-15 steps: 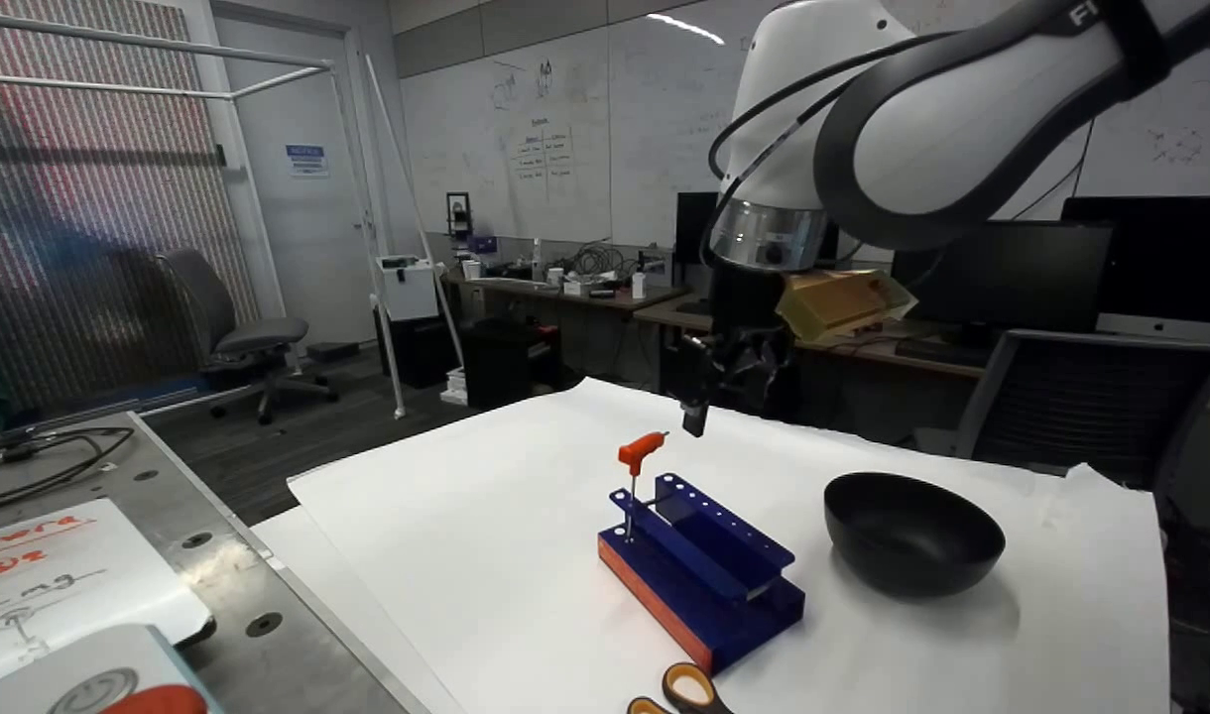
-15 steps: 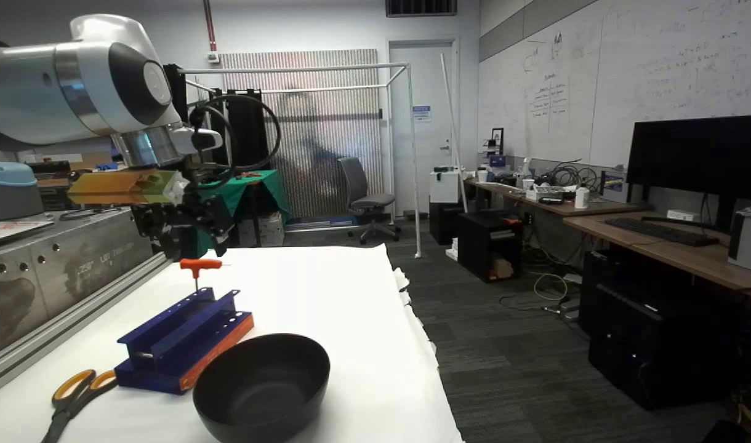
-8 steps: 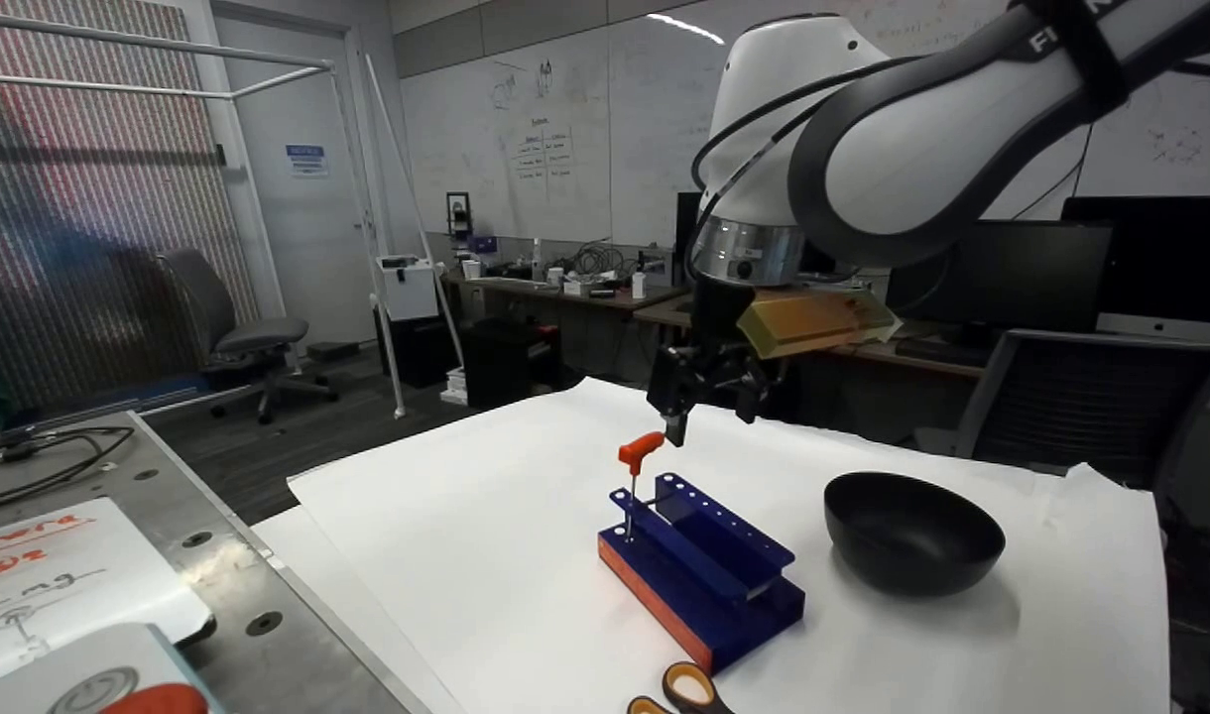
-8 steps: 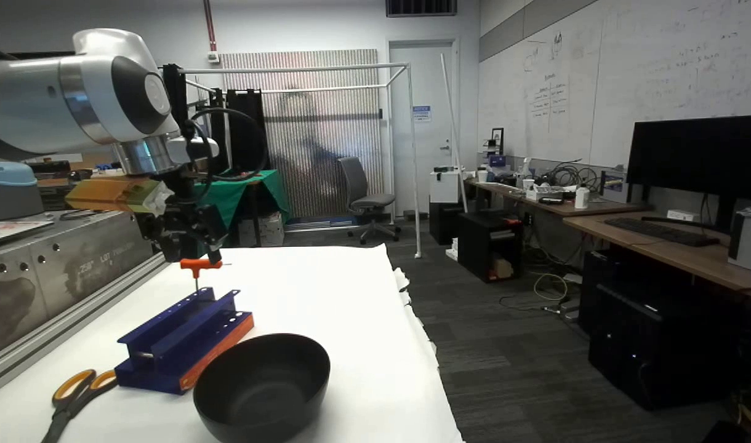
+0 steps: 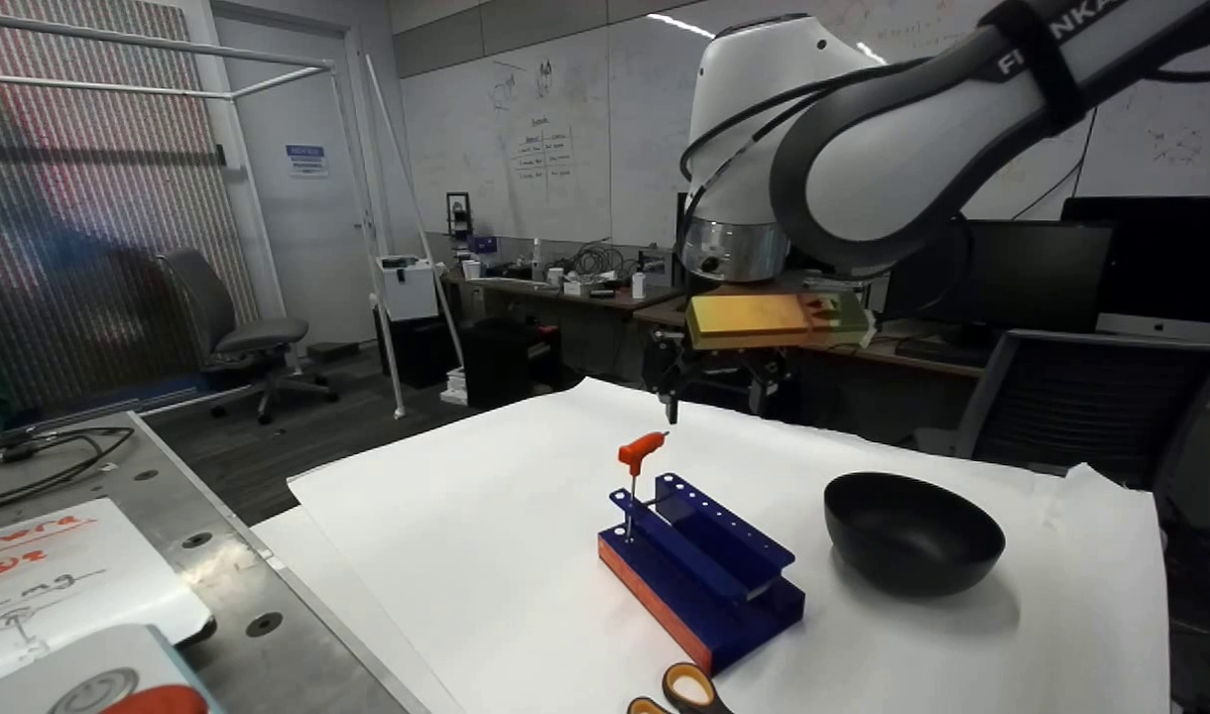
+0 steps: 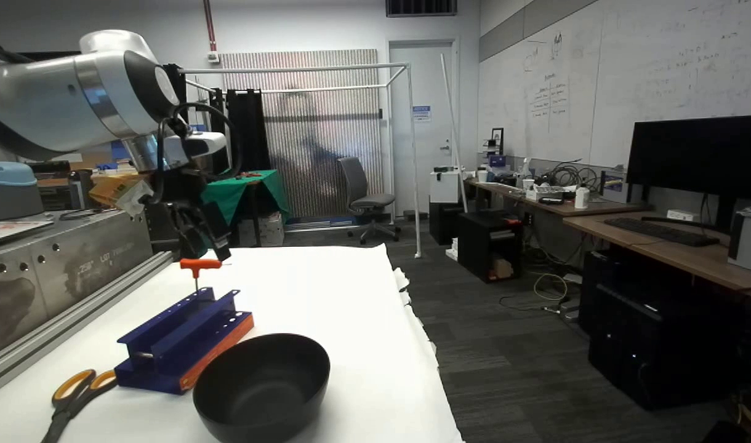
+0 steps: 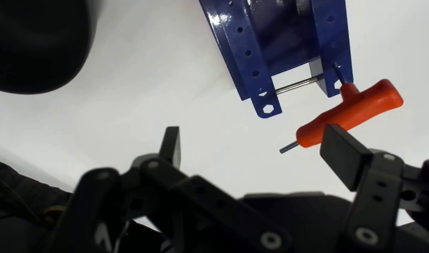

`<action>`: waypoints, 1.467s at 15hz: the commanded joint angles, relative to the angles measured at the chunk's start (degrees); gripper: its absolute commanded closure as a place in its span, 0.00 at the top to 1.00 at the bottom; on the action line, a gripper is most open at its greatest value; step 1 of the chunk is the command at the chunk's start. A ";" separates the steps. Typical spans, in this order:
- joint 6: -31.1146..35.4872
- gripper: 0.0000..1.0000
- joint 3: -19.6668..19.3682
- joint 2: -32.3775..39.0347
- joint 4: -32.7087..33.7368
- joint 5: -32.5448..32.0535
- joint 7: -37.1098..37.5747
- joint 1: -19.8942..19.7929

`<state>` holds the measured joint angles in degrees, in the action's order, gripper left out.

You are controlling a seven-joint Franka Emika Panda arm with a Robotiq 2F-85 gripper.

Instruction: Put the metal object with the orange handle in the black bowl

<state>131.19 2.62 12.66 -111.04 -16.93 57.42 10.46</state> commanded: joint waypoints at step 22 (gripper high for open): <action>-13.95 0.07 -0.78 16.96 23.91 4.91 11.76 4.78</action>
<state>119.61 2.59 29.23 -89.66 -13.19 69.52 14.34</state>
